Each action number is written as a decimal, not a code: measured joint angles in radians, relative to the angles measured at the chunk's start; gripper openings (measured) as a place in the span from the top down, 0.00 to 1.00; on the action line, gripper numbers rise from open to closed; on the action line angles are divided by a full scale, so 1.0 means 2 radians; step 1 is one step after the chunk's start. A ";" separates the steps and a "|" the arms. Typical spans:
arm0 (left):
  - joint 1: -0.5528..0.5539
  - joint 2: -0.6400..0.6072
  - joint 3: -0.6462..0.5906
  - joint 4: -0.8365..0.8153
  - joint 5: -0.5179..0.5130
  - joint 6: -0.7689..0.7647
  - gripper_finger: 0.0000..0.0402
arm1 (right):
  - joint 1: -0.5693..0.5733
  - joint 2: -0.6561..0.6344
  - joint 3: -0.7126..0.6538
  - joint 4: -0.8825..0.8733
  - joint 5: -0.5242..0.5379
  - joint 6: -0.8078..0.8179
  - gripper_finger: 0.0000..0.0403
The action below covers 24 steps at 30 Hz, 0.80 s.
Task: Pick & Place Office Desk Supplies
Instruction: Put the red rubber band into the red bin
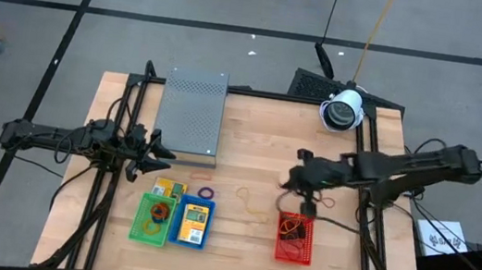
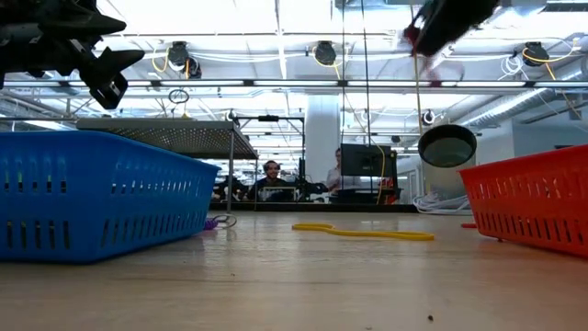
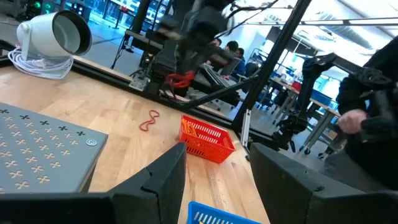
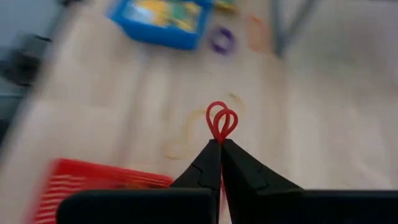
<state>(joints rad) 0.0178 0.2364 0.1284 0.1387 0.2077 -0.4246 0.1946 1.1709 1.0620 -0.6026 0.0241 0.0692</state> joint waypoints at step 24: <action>0.000 0.000 0.000 0.000 0.000 0.000 0.54 | 0.203 0.074 -0.037 0.065 -0.049 0.114 1.00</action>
<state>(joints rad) 0.0181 0.2363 0.1284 0.1383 0.2077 -0.4255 0.6002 1.3184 0.9888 -0.4725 -0.0743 0.2981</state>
